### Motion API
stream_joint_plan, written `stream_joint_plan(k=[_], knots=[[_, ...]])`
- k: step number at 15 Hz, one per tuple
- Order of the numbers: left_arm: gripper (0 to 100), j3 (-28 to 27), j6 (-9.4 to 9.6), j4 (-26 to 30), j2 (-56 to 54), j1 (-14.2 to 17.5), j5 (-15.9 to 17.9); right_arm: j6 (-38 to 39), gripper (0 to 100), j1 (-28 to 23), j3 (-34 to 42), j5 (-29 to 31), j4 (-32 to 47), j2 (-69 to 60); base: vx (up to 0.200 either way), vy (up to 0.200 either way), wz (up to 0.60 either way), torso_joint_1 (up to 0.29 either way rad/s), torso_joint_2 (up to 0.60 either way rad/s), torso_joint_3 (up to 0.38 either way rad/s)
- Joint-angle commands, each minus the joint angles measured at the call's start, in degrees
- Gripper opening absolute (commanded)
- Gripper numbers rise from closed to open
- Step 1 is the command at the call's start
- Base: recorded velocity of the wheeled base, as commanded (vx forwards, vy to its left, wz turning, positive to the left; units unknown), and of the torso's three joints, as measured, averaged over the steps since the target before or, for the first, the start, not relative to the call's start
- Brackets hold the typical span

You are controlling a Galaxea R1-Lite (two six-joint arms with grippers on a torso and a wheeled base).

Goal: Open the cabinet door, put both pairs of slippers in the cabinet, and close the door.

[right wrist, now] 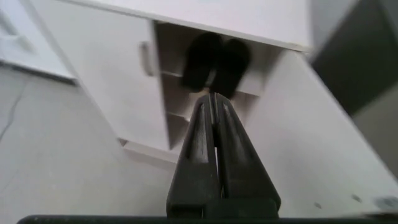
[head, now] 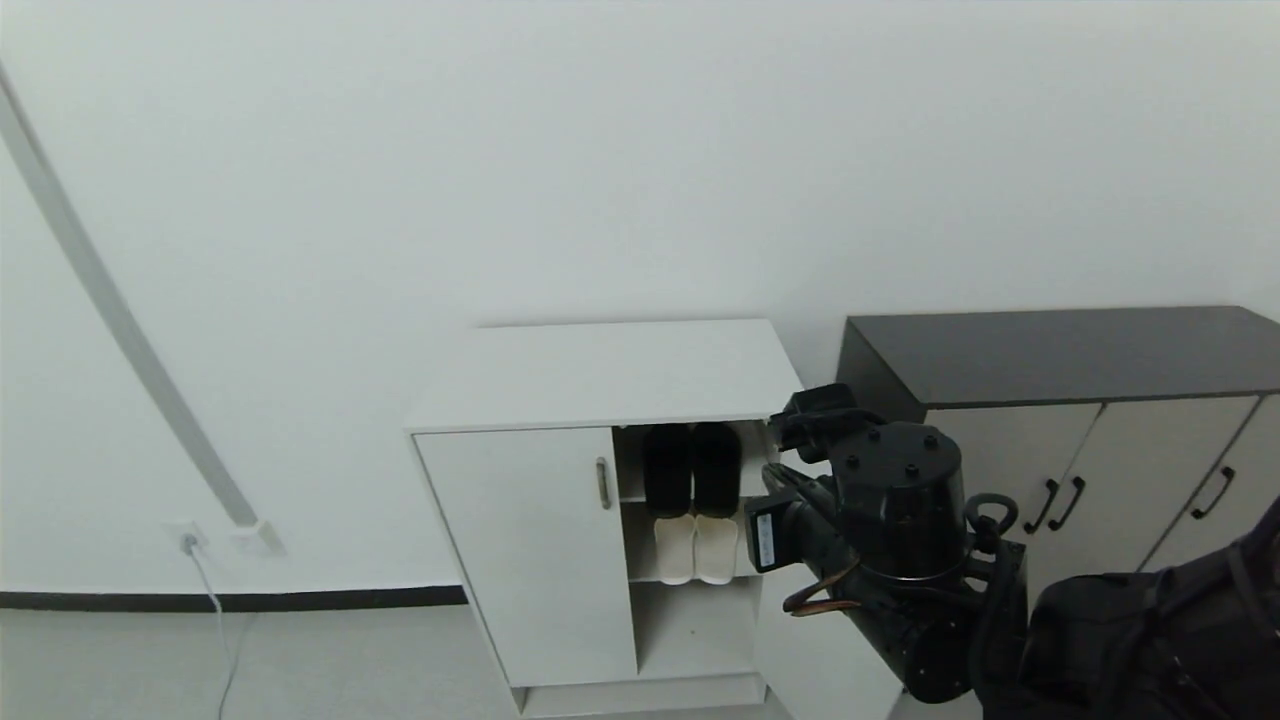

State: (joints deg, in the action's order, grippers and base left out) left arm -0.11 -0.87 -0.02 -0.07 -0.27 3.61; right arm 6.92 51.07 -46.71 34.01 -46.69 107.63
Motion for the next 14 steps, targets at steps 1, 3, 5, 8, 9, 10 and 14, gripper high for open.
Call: stream_joint_plan(k=[1, 3, 5, 8, 9, 10, 14], knots=[[0, -0.07, -0.01, 0.02, 0.07, 0.09, 0.00, 0.02, 0, -0.18, 0.04, 0.00, 0.02, 0.21, 0.000, 0.000, -0.60, 0.027, 0.00, -0.002], [0, 0.02, -0.01, 0.02, 0.07, 0.09, 0.00, -0.07, 0, -1.14, -0.04, -0.09, 0.02, 0.56, 0.000, 0.000, -0.60, 0.002, 0.00, 0.005], [0, 0.02, -0.01, -0.06, 0.07, 0.09, 0.00, -2.00, 0, -2.81, 0.75, -0.17, -4.55, 2.85, 0.000, 0.000, 0.00, 0.000, 0.00, 0.000], [0, -0.07, -0.01, -0.06, 0.07, 0.09, 0.00, -4.46, 0, -3.08, 2.15, -1.05, -10.00, 4.34, 0.000, 0.000, 0.00, 0.000, 0.00, 0.000], [0, 0.02, -0.01, -0.06, 0.07, 0.09, 0.00, -4.55, 0, -3.43, 2.15, -1.67, -10.35, 4.25, 0.000, 0.000, 0.00, 0.000, 0.00, 0.000], [0, 0.02, -0.01, -0.06, 0.07, 0.09, 0.00, -4.46, 0, -3.87, 1.98, -1.76, -10.26, 4.08, 0.000, 0.000, 0.00, 0.000, 0.00, 0.000], [0, 0.02, -0.01, 0.02, 0.07, 0.09, 0.00, -4.46, 0, -6.33, 0.57, -2.11, -9.91, 4.43, -0.150, 0.000, 0.00, 0.004, 0.00, 0.002]])
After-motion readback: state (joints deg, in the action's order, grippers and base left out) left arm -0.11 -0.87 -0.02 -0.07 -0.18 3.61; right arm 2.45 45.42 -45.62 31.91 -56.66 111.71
